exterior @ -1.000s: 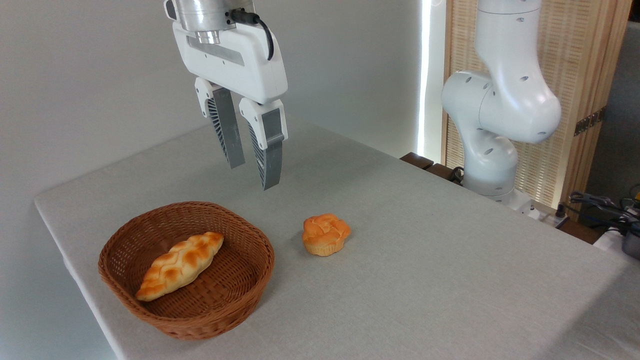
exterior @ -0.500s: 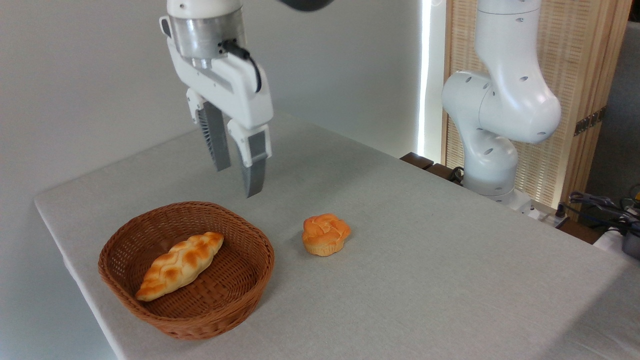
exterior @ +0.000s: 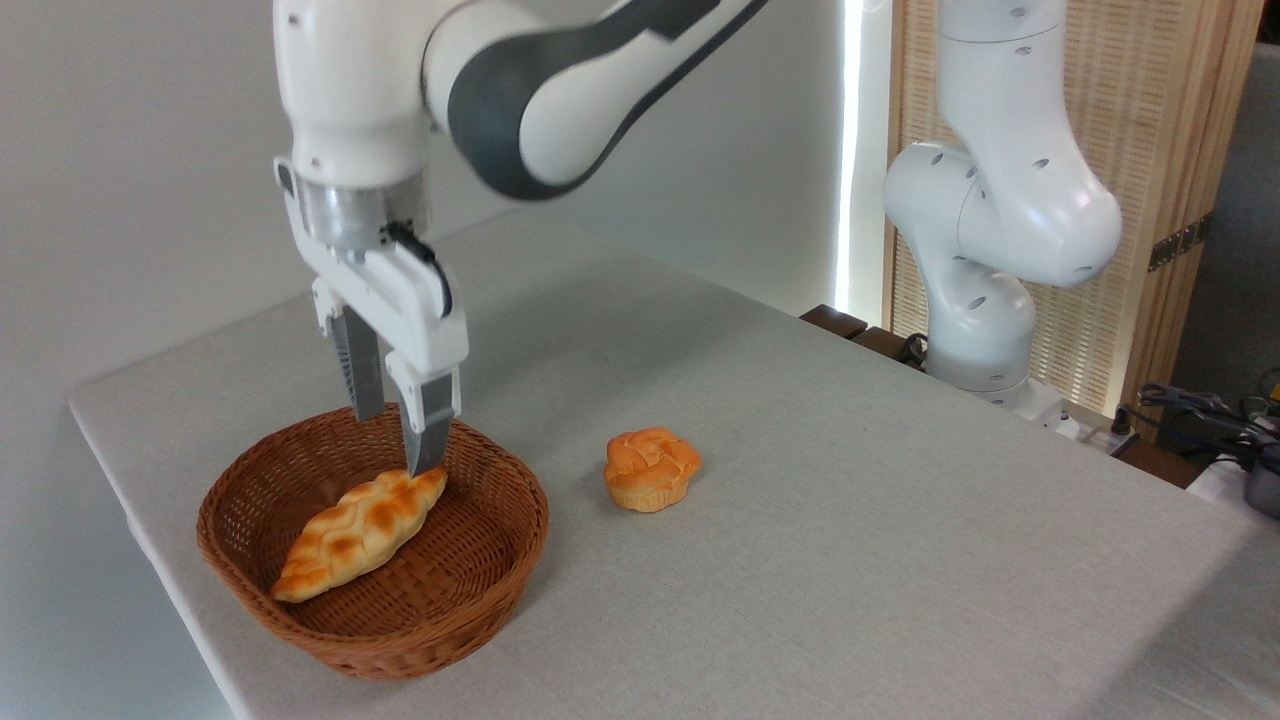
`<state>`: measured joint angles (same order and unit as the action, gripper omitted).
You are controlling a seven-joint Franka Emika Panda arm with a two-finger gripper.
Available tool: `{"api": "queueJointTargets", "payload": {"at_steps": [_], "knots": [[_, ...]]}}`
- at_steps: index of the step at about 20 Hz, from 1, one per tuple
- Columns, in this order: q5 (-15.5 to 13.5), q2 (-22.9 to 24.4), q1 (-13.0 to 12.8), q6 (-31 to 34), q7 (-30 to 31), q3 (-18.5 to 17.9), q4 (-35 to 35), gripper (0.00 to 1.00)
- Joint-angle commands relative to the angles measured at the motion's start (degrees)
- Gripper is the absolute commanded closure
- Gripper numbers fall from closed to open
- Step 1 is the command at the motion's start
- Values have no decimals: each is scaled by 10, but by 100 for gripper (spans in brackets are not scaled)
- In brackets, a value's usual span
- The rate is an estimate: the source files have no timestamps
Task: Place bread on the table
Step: 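Lower the open gripper down into the basket over the long bread roll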
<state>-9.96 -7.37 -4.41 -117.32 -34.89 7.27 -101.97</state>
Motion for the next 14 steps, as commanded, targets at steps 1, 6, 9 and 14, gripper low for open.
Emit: {"api": "queueJointTargets", "payload": {"at_steps": [1,6,9,14], "knots": [[-42,-12,2,-39,19,-1,-15,0],[-53,-30,2,-77,18,0,-29,0],[-52,-37,2,-87,14,1,-31,0],[-51,-48,2,-119,14,10,-40,0]]}}
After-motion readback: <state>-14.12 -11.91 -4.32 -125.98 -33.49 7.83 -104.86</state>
